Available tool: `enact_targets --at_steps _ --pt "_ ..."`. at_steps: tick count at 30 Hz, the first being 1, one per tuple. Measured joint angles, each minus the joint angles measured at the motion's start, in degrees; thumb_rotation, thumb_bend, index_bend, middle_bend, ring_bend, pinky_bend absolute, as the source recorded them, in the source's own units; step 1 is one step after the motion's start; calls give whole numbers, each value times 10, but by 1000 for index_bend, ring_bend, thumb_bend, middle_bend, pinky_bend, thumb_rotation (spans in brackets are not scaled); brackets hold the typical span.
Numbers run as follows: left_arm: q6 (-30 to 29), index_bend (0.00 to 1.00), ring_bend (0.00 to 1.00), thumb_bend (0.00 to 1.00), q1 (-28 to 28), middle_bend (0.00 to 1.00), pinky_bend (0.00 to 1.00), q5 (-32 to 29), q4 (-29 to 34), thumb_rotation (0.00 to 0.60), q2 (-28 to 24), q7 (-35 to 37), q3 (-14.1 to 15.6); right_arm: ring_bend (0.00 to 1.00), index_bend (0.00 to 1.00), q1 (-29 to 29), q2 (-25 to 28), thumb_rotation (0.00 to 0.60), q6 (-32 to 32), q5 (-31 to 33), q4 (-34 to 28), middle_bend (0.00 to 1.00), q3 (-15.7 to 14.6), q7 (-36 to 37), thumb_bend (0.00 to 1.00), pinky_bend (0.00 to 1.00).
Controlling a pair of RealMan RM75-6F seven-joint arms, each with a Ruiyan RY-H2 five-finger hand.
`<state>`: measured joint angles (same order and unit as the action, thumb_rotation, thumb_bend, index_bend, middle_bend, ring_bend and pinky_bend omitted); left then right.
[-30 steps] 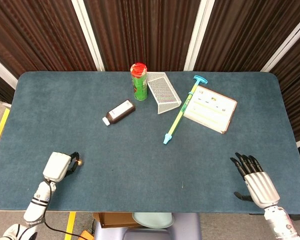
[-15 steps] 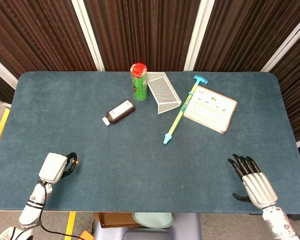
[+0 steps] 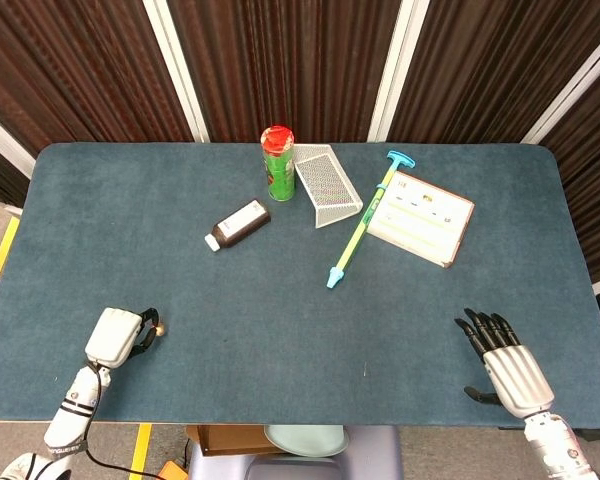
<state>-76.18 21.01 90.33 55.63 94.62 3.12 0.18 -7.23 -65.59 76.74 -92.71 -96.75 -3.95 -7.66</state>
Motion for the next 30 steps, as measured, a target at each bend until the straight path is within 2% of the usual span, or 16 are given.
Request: enact_targets --at_steps 6,13,16,17,18,19,20,21,22,23,26,30 --pt "10 401 1000 445 0 1000 1000 -3 0 600 0 0 4 0 0 0 0 600 1 -1 0 0 0 0 181 0" --pt "17 221 1000 441 -3 1000 1000 -3 26 600 -15 -12 10 0 0 2 0 600 5 -4 -1 0 -1 0 181 0" --pt "11 188 991 441 -5 983 1000 0 45 600 -27 -16 13 0 0 2 1 600 5 -4 -1 0 -1 1 181 0" --pt "9 166 956 439 -7 926 1000 1 49 600 -31 -18 14 0 0 2 1 600 6 -5 -1 0 -1 1 181 0" --pt "7 143 852 436 -8 794 978 2 53 600 -33 -18 14 0 0 2 1 600 6 -5 -1 0 -1 2 181 0" --pt "3 120 694 433 -10 623 882 4 58 600 -36 -19 15 0 0 2 2 600 7 -6 -1 0 -1 3 181 0" --pt "-9 92 441 428 -16 391 675 7 69 600 -44 -17 16 0 0 2 2 600 9 -6 -1 0 -1 4 181 0" --pt "-23 74 278 424 -23 249 510 12 82 600 -53 -14 19 0 0 3 4 600 11 -6 -1 0 -1 6 181 0" --pt "-40 49 96 418 -32 94 279 18 98 600 -65 -10 24 0 0 3 5 600 11 -5 -1 0 0 7 181 0" --pt "-69 32 4 413 -45 13 123 27 123 600 -85 -7 32 0 0 4 5 600 12 -4 -1 0 0 7 181 0" --pt "-156 30 0 409 -89 0 29 50 184 600 -136 -2 53 0 0 5 5 600 12 -2 -2 0 1 1 181 0" --pt "-257 47 0 407 -158 0 0 66 224 600 -186 10 75 0 0 8 3 600 18 -1 -3 0 2 -13 181 0"
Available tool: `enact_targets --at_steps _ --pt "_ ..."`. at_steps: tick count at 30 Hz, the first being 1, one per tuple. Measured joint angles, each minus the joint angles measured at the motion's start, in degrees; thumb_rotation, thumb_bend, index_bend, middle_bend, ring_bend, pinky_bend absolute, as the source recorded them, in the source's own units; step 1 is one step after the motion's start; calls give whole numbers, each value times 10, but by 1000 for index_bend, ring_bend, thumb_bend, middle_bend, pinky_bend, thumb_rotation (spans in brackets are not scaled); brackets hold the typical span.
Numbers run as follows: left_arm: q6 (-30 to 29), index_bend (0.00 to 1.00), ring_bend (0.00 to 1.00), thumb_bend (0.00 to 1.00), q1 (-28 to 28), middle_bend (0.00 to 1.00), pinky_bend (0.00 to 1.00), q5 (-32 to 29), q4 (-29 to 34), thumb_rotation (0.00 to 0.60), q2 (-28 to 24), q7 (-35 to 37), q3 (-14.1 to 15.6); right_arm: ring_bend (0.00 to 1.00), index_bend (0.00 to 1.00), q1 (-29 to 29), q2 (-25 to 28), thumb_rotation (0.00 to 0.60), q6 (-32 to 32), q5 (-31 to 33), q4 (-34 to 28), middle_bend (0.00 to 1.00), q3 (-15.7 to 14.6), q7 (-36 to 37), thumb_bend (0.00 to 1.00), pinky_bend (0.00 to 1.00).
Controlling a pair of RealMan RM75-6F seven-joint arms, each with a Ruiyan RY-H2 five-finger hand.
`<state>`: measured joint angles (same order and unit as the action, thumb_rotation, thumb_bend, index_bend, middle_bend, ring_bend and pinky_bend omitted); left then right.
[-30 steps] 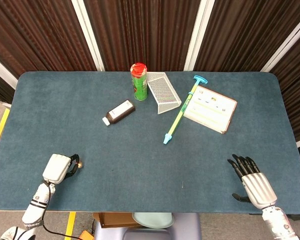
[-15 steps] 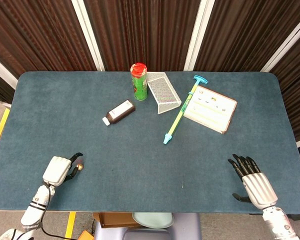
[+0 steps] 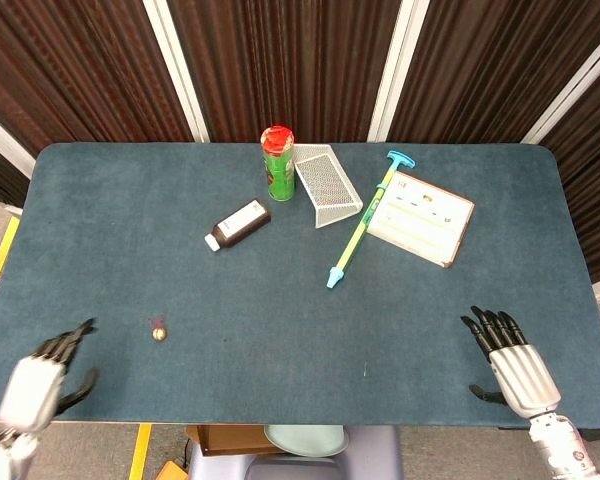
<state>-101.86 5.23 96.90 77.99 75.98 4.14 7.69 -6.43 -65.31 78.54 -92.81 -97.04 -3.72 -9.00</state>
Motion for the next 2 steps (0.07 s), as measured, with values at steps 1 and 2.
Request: enact_targets --at_steps 1,2 --pt "-12 46 0 407 -10 0 0 1 6 600 -9 4 3 0 0 1 -1 600 1 1 -1 0 0 -4 181 0" --pt "-20 47 0 408 -17 0 0 3 13 600 -19 7 5 0 0 1 -2 600 1 1 -2 0 0 -6 181 0"
